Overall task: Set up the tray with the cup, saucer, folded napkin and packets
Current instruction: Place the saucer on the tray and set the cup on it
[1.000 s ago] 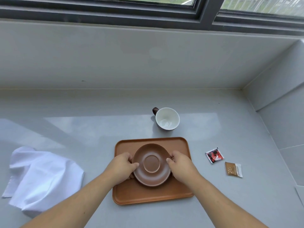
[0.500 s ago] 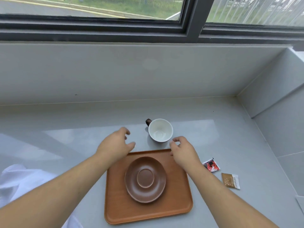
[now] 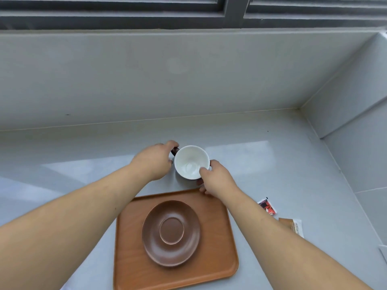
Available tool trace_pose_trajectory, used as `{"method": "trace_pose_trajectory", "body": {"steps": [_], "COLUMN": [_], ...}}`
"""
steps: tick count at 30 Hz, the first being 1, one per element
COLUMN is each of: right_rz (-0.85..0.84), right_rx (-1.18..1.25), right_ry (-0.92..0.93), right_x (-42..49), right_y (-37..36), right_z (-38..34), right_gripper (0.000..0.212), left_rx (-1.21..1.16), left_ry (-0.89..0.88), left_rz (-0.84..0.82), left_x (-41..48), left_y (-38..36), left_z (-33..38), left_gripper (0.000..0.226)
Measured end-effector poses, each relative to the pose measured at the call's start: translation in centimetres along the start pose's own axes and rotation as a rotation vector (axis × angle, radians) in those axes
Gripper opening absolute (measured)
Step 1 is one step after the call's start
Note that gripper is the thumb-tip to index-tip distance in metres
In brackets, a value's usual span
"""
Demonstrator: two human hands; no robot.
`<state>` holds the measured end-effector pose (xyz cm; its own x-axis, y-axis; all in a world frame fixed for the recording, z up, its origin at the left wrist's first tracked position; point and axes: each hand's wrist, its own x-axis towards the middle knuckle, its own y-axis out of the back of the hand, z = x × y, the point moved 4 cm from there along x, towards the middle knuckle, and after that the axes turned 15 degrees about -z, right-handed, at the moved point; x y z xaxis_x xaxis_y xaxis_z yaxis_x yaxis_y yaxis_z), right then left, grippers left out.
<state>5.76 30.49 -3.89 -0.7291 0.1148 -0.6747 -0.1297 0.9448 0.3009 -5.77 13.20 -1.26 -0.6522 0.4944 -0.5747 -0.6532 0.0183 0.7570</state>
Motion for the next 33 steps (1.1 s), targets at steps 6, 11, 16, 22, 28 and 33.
{"method": "trace_pose_trajectory", "body": {"steps": [6, 11, 16, 22, 28, 33], "right_rz": [0.032, -0.011, -0.053, -0.073, -0.081, -0.084], "right_rx": [-0.121, -0.246, -0.400, -0.492, -0.572, -0.580], "right_ry": [0.089, 0.123, 0.119, 0.122, 0.093, 0.088], "right_x": [-1.1, -4.1, -7.7, -10.0, -11.0, -11.2], "right_y": [-0.8, -2.5, -5.0, -6.7, -7.2, -7.3], "right_z": [-1.5, -2.2, -1.7, -0.1, 1.8, 2.5], "right_gripper": [0.023, 0.019, 0.027, 0.026, 0.015, 0.011], "left_rx": [-0.099, -0.107, -0.133, -0.145, -0.177, -0.202], "left_ry": [-0.023, -0.003, 0.002, -0.071, -0.066, -0.060], "left_rz": [0.028, 0.042, -0.019, -0.081, -0.116, -0.103], "left_x": [-2.5, -7.2, -12.0, -15.3, -16.3, -16.5], "left_y": [-0.4, -1.4, -4.0, -7.5, -10.3, -11.2], "left_z": [-0.6, -2.8, -4.5, -4.5, -4.1, -3.9], "left_gripper": [0.037, 0.010, 0.008, 0.009, 0.007, 0.011]}}
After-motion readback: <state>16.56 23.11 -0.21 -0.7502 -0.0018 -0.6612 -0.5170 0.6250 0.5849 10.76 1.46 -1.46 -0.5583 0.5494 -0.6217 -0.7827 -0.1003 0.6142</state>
